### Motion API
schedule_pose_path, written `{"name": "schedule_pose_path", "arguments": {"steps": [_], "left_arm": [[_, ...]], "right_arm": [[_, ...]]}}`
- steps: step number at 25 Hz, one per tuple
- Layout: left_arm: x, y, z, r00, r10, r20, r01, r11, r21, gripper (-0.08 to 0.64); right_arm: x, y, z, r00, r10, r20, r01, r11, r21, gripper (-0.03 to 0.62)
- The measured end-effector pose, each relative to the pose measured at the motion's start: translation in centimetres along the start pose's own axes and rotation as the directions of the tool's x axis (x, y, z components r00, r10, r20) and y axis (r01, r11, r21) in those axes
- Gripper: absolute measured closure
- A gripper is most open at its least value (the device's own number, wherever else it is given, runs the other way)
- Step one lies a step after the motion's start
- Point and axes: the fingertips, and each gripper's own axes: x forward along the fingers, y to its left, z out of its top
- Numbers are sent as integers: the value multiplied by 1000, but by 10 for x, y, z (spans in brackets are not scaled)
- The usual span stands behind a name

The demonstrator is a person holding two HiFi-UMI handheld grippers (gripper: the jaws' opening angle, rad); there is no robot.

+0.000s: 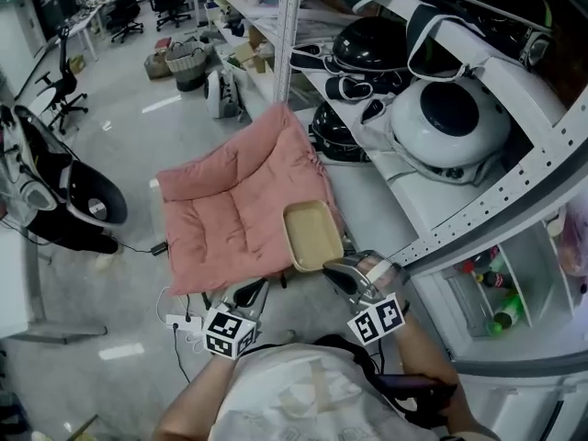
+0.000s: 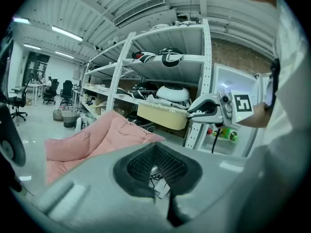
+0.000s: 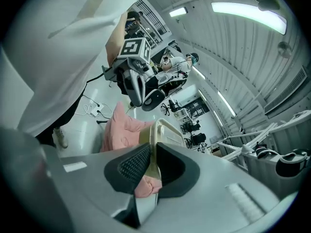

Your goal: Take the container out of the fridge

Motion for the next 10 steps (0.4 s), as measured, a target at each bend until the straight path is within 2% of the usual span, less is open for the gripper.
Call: {"name": "schedule_pose_path", "arguments": {"steps": [10], "left_arm": [[-8,11,-6,999,35,6,-35,999,-17,558]], "right_arm": [[18,-2,4,1000,21,21,-20,999,-31,540]]}}
